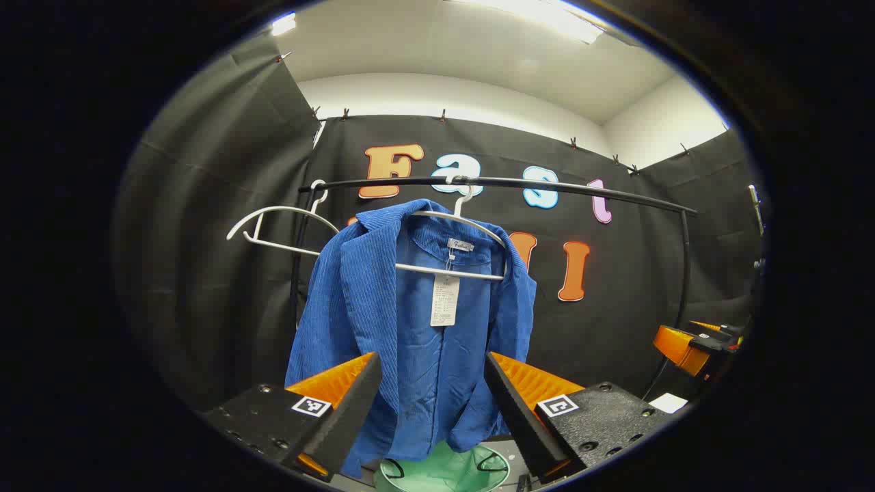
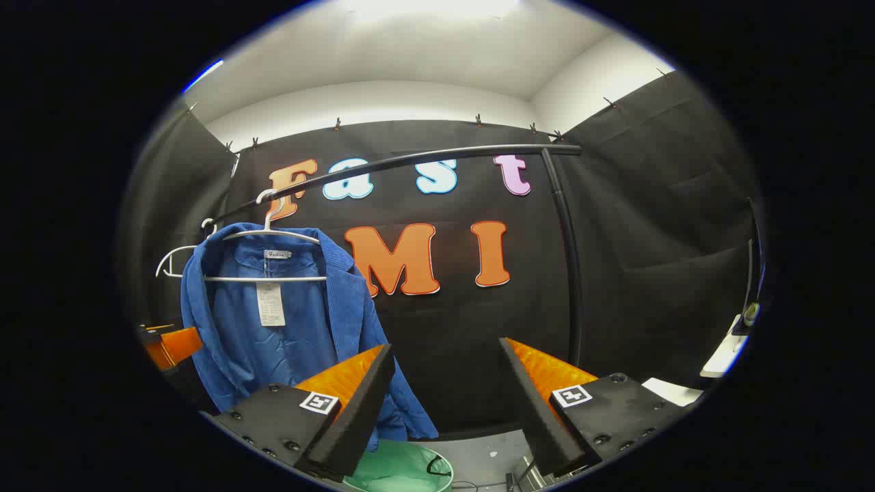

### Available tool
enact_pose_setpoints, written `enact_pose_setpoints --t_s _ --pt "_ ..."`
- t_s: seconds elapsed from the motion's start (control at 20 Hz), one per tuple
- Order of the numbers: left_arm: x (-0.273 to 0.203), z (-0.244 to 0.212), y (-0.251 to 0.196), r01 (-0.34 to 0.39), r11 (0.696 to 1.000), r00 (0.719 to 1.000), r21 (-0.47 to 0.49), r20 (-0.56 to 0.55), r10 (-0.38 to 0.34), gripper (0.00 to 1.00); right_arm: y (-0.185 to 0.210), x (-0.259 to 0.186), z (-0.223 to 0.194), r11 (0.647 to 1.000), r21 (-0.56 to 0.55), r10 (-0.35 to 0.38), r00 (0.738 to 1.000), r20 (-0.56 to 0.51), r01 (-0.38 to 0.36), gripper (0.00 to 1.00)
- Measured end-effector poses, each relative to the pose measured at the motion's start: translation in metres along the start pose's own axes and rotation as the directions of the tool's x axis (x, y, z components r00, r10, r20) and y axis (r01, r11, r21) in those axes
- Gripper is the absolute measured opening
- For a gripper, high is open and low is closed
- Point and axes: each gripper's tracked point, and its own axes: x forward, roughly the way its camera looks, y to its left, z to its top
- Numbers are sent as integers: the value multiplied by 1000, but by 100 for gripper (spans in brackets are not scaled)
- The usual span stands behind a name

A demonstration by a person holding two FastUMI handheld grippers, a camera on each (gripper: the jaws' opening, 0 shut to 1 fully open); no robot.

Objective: Grasp the clothes on the hanger with both hands and then place them into the laundry hamper below.

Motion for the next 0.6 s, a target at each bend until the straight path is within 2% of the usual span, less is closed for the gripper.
enact_pose_setpoints --t_s 0.1,0.2,0.25,0.3,0.35,0.6 --pt "-1 -2 0 -3 1000 1000 -5 -8 3 95 0 0 0 1000 0 0 1000 1 0 98" --pt "-1 -3 0 -6 1000 1000 -10 -13 6 92 0 0 -1 1000 -3 2 1000 -1 -2 98" --pt "-1 -3 0 -9 1000 1000 -11 -16 8 95 1 0 -1 1000 -4 4 1000 -2 -4 98" --pt "0 -4 1 -11 1000 1000 -11 -16 11 92 0 0 -1 1000 -4 5 1000 -3 -5 98" --pt "0 -4 2 -14 1000 1000 -9 -16 14 95 0 0 -1 1000 -4 5 1000 -3 -5 98" --pt "3 -6 4 -23 1000 999 -6 -24 23 95 2 5 -6 1000 -6 10 1000 -15 -10 98"
